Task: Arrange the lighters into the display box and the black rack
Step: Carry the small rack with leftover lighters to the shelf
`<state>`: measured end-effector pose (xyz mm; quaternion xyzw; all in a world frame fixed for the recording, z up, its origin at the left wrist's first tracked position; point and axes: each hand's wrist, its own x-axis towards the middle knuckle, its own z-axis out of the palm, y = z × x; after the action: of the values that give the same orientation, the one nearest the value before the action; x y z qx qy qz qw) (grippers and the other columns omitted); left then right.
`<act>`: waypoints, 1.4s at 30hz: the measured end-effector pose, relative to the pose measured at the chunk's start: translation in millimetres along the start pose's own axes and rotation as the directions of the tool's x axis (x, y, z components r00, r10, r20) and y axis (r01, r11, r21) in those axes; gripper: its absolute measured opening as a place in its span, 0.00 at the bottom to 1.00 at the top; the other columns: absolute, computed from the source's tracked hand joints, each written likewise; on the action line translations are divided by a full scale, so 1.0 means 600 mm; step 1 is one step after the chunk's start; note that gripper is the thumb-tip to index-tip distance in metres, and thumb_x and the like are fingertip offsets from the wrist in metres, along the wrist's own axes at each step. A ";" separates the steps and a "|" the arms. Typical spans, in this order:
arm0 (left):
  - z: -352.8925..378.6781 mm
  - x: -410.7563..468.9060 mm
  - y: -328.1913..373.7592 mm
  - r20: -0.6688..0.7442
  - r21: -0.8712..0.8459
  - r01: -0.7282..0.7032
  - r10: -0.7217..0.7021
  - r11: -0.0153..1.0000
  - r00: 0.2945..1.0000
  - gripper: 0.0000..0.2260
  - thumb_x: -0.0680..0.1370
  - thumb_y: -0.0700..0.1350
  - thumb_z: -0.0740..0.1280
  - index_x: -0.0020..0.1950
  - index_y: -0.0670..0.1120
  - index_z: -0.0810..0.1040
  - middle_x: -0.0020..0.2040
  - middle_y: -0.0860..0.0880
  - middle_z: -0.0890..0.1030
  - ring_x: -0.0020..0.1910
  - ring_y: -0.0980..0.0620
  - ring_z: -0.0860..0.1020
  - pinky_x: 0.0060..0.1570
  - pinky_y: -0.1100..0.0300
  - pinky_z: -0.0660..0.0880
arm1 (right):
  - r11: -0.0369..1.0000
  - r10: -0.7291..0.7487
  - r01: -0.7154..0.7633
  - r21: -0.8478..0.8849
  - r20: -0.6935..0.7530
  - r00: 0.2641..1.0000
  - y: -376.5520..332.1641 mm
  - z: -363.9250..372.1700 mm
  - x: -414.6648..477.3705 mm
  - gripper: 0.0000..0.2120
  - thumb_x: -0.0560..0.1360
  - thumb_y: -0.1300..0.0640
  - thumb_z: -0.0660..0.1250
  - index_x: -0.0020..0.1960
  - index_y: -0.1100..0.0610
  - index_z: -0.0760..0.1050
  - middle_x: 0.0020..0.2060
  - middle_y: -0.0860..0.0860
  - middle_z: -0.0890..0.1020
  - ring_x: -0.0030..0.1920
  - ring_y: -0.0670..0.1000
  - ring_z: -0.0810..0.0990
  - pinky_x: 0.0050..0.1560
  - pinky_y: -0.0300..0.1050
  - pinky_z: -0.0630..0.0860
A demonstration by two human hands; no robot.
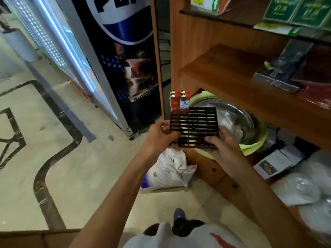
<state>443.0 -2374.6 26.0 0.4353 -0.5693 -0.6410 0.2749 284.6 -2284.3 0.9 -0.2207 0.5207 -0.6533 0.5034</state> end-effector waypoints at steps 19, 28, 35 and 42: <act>0.011 0.514 0.097 0.406 0.280 -0.393 0.263 0.876 0.875 0.09 0.73 0.35 0.69 0.44 0.50 0.78 0.42 0.59 0.80 0.38 0.68 0.77 0.36 0.78 0.70 | 0.707 -0.419 0.054 -0.705 -0.355 0.836 -0.087 0.037 0.378 0.10 0.76 0.61 0.65 0.55 0.51 0.73 0.45 0.40 0.79 0.45 0.36 0.76 0.41 0.22 0.70; 0.049 0.638 0.096 0.457 0.561 -0.460 0.205 0.688 0.865 0.10 0.75 0.42 0.68 0.55 0.42 0.80 0.48 0.49 0.80 0.47 0.54 0.76 0.37 0.76 0.65 | 0.532 -0.383 -0.251 -0.808 -0.495 0.780 -0.094 0.021 0.461 0.13 0.76 0.58 0.65 0.58 0.63 0.75 0.53 0.58 0.80 0.63 0.59 0.69 0.68 0.54 0.63; 0.063 0.660 0.096 0.491 0.560 -0.504 0.227 0.657 0.841 0.09 0.76 0.38 0.66 0.55 0.37 0.79 0.52 0.42 0.81 0.52 0.48 0.78 0.41 0.75 0.64 | 0.534 -0.414 -0.300 -0.790 -0.555 0.722 -0.089 0.013 0.489 0.13 0.76 0.57 0.67 0.58 0.62 0.76 0.55 0.58 0.77 0.65 0.59 0.65 0.68 0.53 0.62; 0.065 0.647 0.088 0.452 0.560 -0.571 0.356 0.600 0.818 0.12 0.78 0.39 0.63 0.60 0.36 0.75 0.57 0.39 0.79 0.59 0.43 0.75 0.59 0.53 0.69 | 0.506 -0.471 -0.341 -0.793 -0.585 0.661 -0.077 0.011 0.506 0.18 0.74 0.54 0.68 0.61 0.61 0.74 0.59 0.56 0.76 0.63 0.55 0.66 0.66 0.45 0.62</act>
<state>219.0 -2695.5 -19.0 0.2385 -0.8892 -0.3520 0.1688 150.1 -2559.1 -26.3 -0.1727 0.9187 -0.3536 0.0345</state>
